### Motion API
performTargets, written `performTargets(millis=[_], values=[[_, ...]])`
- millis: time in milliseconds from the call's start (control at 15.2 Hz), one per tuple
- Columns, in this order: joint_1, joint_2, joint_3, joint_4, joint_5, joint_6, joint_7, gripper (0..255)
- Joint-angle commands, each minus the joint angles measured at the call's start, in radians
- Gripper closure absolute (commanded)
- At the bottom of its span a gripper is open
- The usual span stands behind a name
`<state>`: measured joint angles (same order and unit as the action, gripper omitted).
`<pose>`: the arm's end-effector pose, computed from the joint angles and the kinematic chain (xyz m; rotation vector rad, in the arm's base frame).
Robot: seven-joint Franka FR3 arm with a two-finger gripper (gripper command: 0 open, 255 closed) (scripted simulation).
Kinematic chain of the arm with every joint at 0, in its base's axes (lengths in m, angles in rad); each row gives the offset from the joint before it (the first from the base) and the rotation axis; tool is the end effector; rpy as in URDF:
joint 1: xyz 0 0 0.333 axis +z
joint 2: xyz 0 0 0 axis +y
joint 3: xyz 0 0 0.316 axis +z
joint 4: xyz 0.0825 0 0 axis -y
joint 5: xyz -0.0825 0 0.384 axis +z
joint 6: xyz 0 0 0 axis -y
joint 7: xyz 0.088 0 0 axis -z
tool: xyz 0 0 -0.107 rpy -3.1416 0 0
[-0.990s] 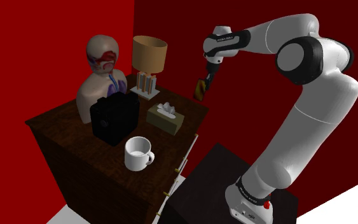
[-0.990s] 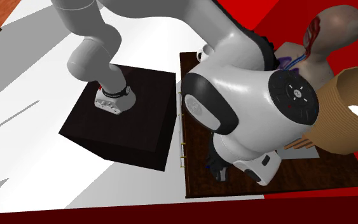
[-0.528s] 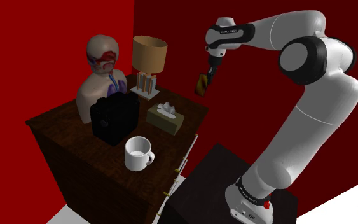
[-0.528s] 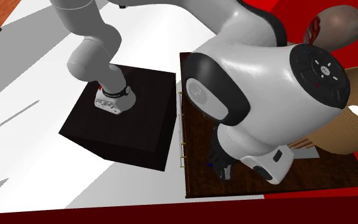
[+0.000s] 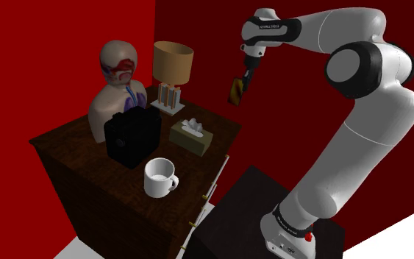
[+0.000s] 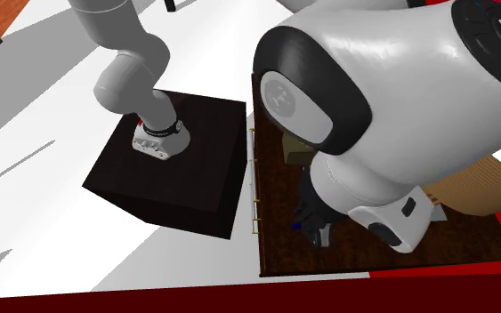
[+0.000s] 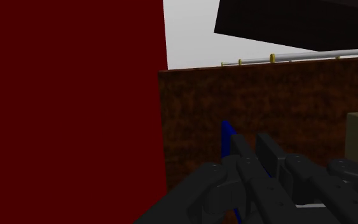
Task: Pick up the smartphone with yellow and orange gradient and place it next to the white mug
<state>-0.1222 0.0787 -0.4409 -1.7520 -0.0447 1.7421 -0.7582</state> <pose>0.4887 -0.3054 0.5127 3.1092 0.3188 -0.1745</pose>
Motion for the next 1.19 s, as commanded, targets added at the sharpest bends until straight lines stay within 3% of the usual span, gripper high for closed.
performTargets(millis=[0,792,1122], values=[[0.0,-0.001,0.0,0.028,0.0,-0.029,-0.002,255],[-0.005,0.015,-0.003,0.203,0.007,-0.189,-0.016,255],[0.062,-0.159,0.055,0.012,-0.053,-0.167,0.115,255]])
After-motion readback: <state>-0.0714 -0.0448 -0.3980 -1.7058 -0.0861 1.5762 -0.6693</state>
